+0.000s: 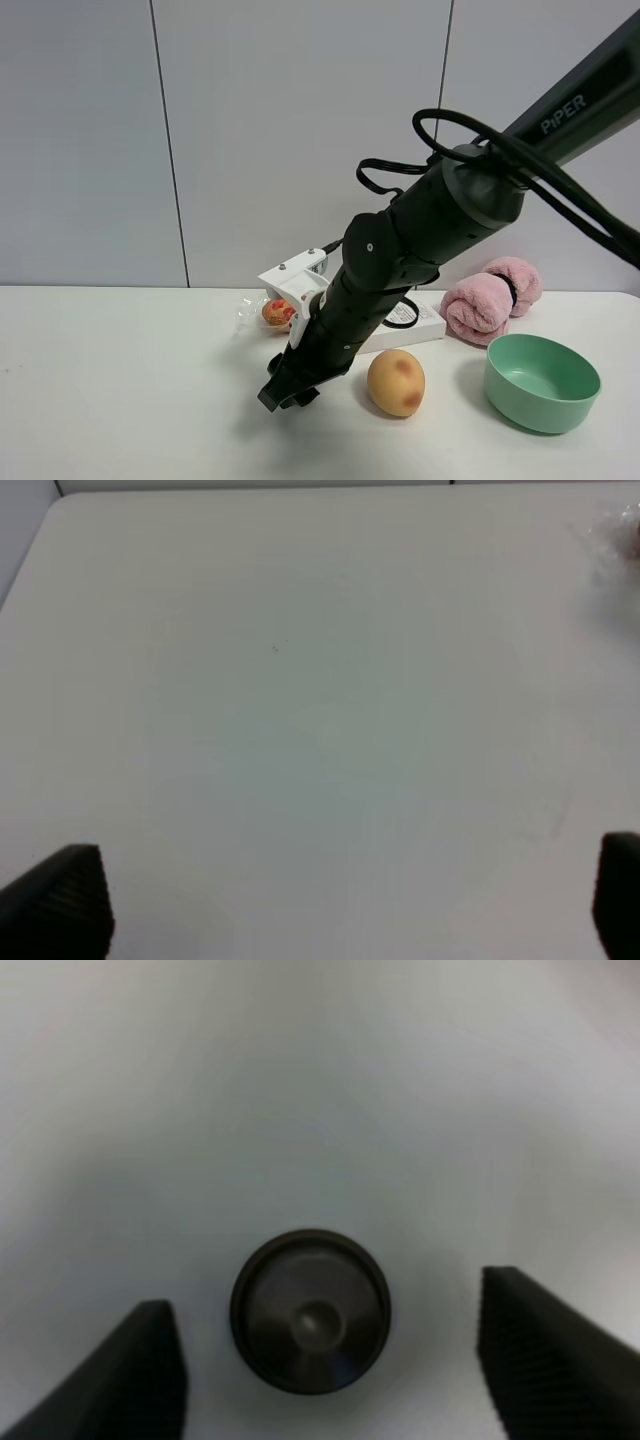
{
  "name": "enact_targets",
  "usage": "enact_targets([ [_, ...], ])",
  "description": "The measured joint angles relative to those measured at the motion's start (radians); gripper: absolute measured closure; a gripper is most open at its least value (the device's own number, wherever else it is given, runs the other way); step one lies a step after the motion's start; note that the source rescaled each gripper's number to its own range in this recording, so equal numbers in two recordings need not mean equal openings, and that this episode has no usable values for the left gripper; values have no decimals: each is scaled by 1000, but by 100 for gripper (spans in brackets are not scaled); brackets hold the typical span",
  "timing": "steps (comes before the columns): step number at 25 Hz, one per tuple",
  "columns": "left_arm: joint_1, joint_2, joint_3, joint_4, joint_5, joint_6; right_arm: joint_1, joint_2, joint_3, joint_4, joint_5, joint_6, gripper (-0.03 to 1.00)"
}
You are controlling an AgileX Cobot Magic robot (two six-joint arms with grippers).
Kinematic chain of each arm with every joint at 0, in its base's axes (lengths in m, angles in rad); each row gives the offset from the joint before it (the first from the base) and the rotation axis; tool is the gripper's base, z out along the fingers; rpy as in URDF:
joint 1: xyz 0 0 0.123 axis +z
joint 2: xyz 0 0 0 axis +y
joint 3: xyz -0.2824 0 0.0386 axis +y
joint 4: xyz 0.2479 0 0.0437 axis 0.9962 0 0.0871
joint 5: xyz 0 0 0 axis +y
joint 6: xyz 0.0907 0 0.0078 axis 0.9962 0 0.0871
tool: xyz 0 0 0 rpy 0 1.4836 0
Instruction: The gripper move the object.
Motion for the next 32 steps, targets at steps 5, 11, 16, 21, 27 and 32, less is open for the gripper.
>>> enact_targets([
  [5,0,0,0,0,0,0,0,0,-1,0,0,0,97],
  [11,0,0,0,0,0,0,0,0,-1,0,0,0,97],
  [16,0,0,0,0,0,0,0,-27,-1,0,39,0,97],
  [21,0,0,0,0,0,0,0,-171,-1,1,171,5,97],
  [27,0,0,0,0,0,0,0,-402,-1,1,360,10,97],
  [32,0,0,0,0,0,0,1,-524,-2,-9,534,15,97],
])
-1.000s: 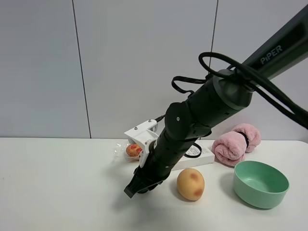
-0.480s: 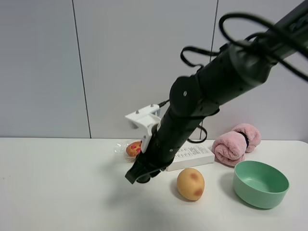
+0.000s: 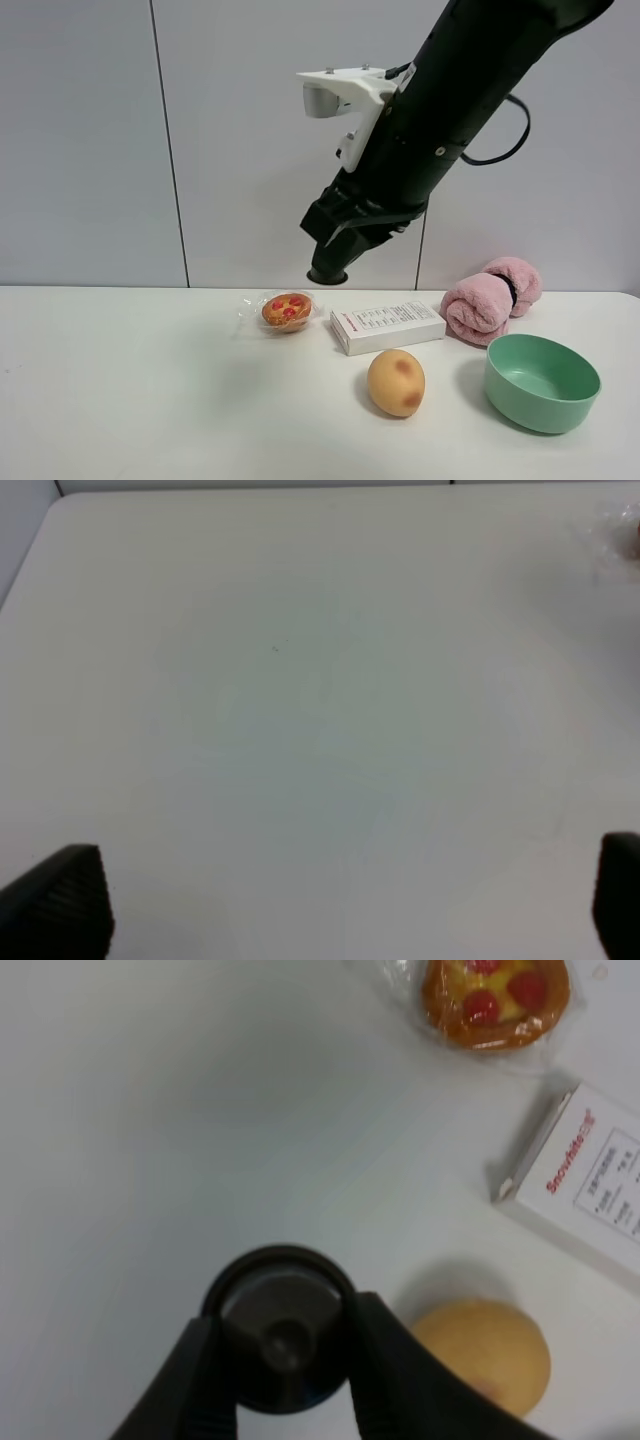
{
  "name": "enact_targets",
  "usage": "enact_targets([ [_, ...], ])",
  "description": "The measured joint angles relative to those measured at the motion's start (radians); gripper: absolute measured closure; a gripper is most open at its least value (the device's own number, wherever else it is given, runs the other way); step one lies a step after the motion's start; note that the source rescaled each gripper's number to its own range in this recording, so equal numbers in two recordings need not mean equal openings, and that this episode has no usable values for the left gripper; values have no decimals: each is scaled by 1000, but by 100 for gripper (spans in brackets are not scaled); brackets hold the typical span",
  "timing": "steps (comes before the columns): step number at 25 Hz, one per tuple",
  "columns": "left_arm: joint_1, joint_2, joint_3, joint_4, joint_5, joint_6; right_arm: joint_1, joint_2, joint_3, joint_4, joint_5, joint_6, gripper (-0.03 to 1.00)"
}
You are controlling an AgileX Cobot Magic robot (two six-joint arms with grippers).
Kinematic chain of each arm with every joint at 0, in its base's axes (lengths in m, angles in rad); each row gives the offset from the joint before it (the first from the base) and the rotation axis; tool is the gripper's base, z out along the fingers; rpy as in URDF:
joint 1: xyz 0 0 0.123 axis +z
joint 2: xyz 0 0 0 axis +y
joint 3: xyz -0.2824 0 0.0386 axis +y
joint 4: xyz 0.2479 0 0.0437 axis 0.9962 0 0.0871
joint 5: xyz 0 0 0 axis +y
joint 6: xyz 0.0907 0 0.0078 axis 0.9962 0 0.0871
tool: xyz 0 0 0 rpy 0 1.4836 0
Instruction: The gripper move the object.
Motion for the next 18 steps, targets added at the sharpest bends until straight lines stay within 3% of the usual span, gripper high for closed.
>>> enact_targets([
  [5,0,0,0,0,0,0,2,-31,0,-63,163,63,97],
  [12,0,0,0,0,0,0,-29,-48,0,-221,226,329,97],
  [18,0,0,0,0,0,0,-133,-49,0,-288,236,406,97],
])
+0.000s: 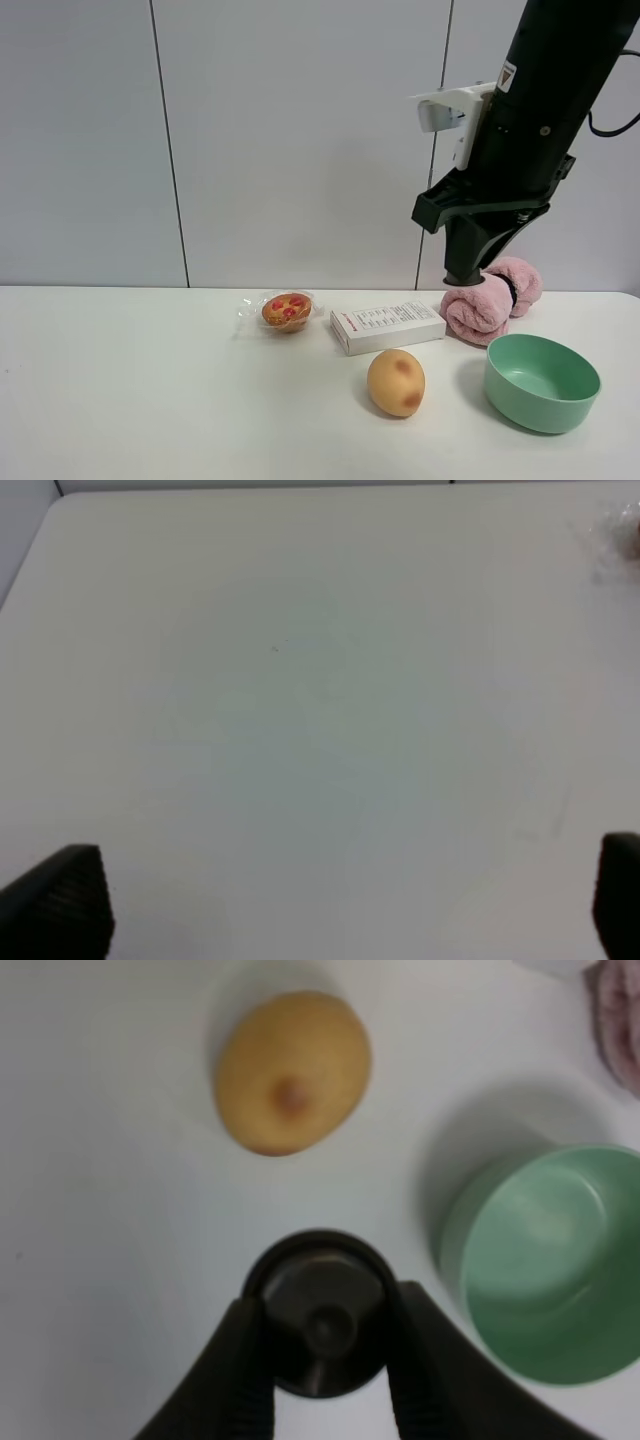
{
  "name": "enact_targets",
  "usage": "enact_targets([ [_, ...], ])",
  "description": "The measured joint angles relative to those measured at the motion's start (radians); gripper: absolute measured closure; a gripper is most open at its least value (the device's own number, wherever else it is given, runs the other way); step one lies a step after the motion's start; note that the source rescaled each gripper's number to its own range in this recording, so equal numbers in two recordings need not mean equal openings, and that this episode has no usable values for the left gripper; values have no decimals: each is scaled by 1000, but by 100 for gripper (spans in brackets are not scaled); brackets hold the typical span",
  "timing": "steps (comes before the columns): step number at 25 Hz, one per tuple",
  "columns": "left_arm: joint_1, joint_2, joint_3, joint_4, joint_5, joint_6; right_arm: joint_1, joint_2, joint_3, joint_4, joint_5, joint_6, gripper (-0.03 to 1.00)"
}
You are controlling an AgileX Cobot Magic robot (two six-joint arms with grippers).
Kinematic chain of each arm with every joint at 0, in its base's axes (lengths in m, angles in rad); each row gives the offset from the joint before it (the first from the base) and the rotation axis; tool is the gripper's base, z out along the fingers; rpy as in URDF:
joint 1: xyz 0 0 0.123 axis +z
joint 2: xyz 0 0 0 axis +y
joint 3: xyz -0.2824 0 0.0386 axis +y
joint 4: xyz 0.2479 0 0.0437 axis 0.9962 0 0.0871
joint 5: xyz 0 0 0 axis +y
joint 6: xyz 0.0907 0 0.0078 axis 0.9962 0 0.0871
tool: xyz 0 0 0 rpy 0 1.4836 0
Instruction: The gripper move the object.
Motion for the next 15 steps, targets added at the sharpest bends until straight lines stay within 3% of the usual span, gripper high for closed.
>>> enact_targets([
  [9,0,0,0,0,0,0,-160,11,98,-11,-151,-20,97],
  [15,0,0,0,0,0,0,-175,117,200,6,-434,-20,97],
])
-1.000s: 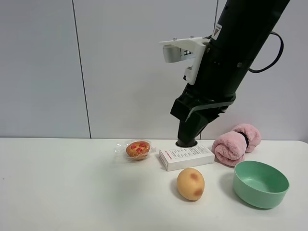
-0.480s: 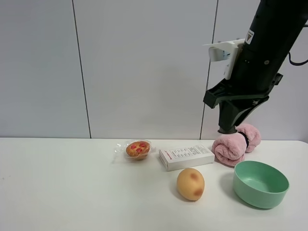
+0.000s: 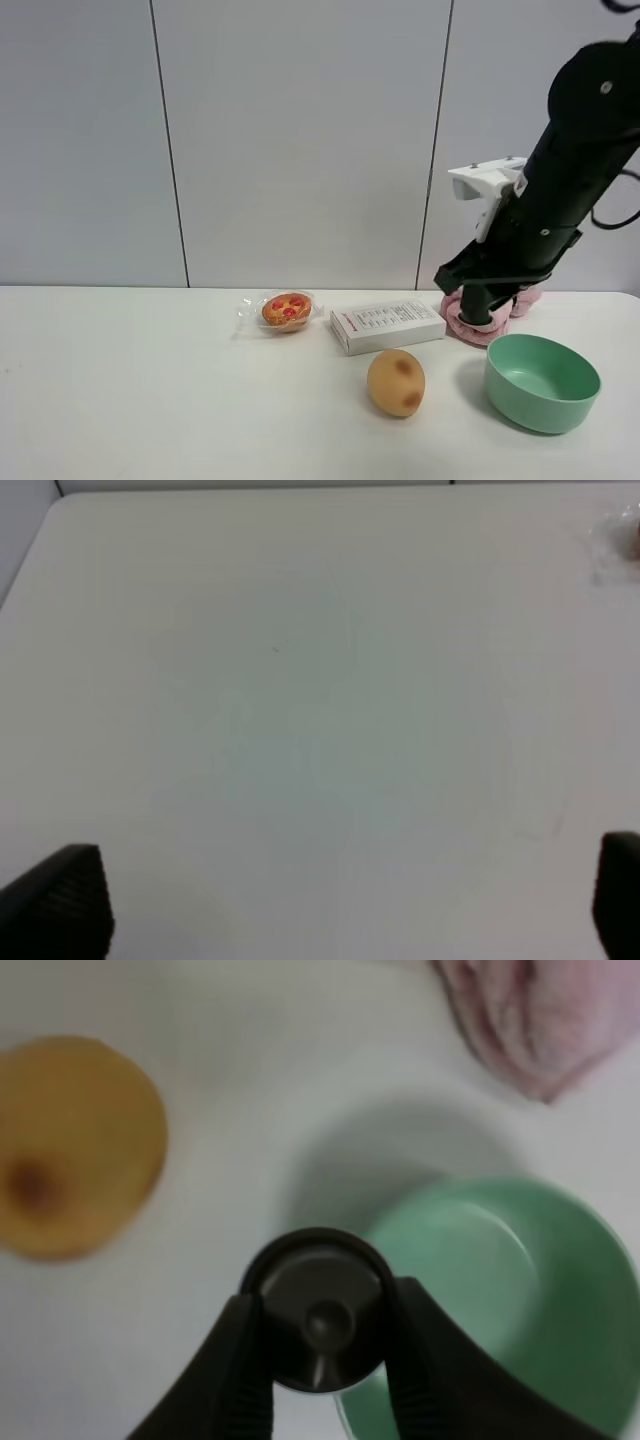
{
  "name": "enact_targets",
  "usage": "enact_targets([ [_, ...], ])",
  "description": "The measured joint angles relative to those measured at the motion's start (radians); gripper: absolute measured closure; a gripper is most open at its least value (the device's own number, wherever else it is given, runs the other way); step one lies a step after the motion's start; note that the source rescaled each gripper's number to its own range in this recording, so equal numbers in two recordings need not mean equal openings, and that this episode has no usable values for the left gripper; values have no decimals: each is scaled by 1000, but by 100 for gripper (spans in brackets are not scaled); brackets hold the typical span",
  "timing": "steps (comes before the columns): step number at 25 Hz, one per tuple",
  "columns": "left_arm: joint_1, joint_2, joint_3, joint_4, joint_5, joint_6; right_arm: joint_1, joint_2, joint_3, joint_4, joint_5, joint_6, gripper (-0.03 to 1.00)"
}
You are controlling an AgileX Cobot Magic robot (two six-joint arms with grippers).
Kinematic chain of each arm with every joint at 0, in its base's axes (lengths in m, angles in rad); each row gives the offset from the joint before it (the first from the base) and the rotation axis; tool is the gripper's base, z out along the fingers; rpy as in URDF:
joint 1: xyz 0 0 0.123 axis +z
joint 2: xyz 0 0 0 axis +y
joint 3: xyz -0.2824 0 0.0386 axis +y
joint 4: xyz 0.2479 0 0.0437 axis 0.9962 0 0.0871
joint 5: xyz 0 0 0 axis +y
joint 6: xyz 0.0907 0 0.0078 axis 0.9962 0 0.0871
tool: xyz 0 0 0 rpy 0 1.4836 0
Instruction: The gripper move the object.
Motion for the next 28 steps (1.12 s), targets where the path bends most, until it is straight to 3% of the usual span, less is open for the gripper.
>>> enact_targets([
  [5,0,0,0,0,0,0,0,103,3,3,-152,0,97],
  [14,0,0,0,0,0,0,0,227,4,-9,-309,0,97],
  [28,0,0,0,0,0,0,-9,285,5,-16,-342,10,97],
])
